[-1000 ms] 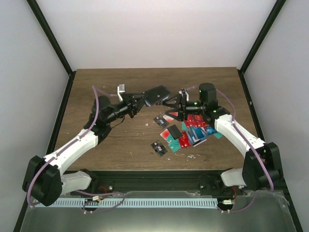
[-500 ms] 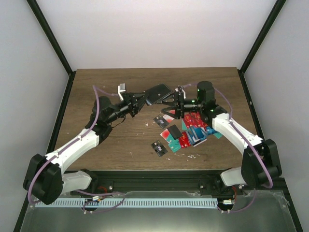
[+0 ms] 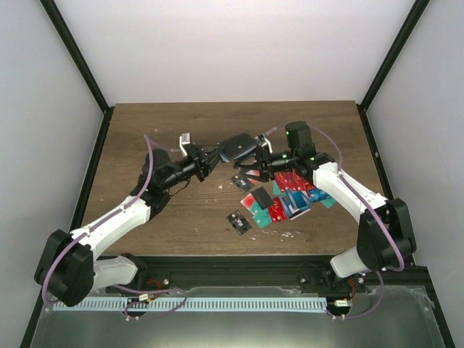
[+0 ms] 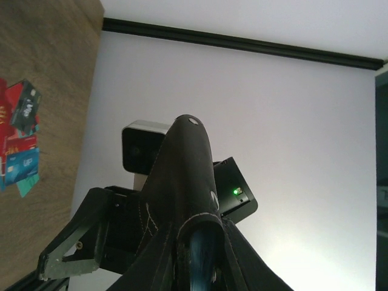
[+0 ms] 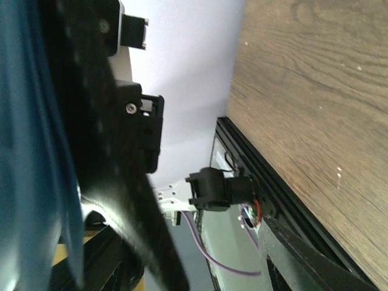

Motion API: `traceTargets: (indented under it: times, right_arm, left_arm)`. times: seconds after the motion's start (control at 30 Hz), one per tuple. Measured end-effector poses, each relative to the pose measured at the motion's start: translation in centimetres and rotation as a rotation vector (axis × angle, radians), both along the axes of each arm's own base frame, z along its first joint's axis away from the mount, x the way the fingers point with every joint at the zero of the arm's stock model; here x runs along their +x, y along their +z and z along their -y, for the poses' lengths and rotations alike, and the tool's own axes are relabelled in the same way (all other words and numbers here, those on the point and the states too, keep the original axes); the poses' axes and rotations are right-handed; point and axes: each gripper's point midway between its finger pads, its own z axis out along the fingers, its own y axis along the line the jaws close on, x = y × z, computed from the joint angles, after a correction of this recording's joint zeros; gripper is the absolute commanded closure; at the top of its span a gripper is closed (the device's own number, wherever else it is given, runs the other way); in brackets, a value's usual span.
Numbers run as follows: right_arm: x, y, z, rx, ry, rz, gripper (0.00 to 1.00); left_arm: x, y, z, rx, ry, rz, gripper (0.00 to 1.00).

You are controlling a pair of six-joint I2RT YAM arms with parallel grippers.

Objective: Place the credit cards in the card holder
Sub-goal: Place the credit card at the center of the board.

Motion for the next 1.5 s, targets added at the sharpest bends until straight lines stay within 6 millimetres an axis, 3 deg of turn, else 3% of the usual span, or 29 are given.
traceTargets:
  times: [0.3,0.57,0.83,1.0,1.23,1.4,1.5]
  right_arm:
    - [-1.8,-2.4,0.6,-0.052,0.044,0.028,0.43]
    - [-4.5,-6.5,1.7,-0.102,0.060,-0.062,0.41]
    - [-5.3,-8.8,2.2,-0.139,0.061,-0.097,0.42]
    - [-5.4,-10.5,2.3,-0.167,0.056,-0.131,0.43]
    - [-5.7,-12.9,2.5,-0.202,0.044,-0.161,0.44]
    - [-5.9,-13.8,2.6,-0.211,0.031,-0.174,0.44]
    - [-5.7,-14.1,2.5,-0.214,0.027,-0.176,0.44]
  left_arm:
    - [-0.8,-3.3,-1.5,0.034,0.062,-0.050,0.96]
    - [-4.3,-13.8,-5.2,0.158,0.144,-0.165,0.96]
    - [-7.6,-21.8,-8.8,0.267,0.226,-0.236,0.96]
    - [-7.0,-21.0,-9.2,0.272,0.266,-0.185,0.96]
    - [-7.0,-21.9,-9.7,0.314,0.294,-0.200,0.66]
    - [-7.9,-22.6,-10.0,0.336,0.288,-0.241,0.32]
    - [-8.4,-22.6,-10.4,0.339,0.290,-0.259,0.20]
